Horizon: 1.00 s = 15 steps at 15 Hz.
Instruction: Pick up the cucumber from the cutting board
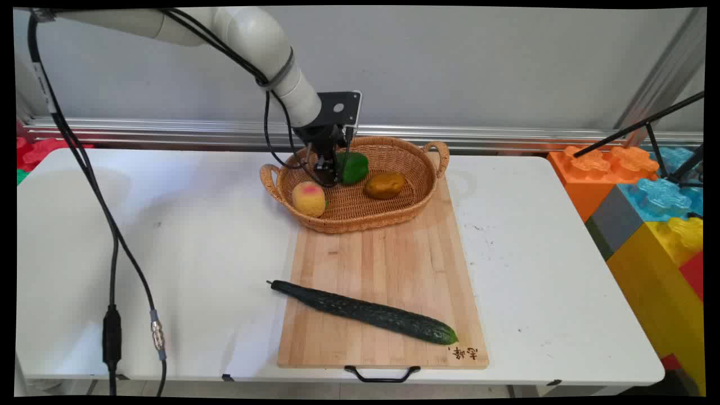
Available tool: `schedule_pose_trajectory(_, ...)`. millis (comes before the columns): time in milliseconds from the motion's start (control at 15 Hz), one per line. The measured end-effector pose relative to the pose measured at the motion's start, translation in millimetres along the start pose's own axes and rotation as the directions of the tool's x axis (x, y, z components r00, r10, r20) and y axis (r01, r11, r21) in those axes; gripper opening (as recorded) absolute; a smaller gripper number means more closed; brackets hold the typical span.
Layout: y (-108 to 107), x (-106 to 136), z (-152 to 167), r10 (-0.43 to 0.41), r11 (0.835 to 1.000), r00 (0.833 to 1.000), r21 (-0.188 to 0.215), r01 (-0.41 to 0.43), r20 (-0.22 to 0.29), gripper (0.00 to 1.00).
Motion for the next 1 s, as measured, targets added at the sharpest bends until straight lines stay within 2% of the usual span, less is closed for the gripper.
schedule_pose_trajectory(200, 4, 7, -15, -0.023, 1.000, 1.000, -0.004, 0.023, -0.009, 1.00)
schedule_pose_trajectory(533, 36, 24, -64, -0.070, 0.997, 0.997, -0.046, 0.068, -0.025, 1.00)
schedule_pose_trajectory(733, 74, 38, -106, -0.071, 0.993, 0.996, -0.096, 0.066, -0.045, 1.00)
schedule_pose_trajectory(1000, 125, 49, -143, -0.049, 0.986, 0.996, -0.165, 0.036, -0.076, 1.00)
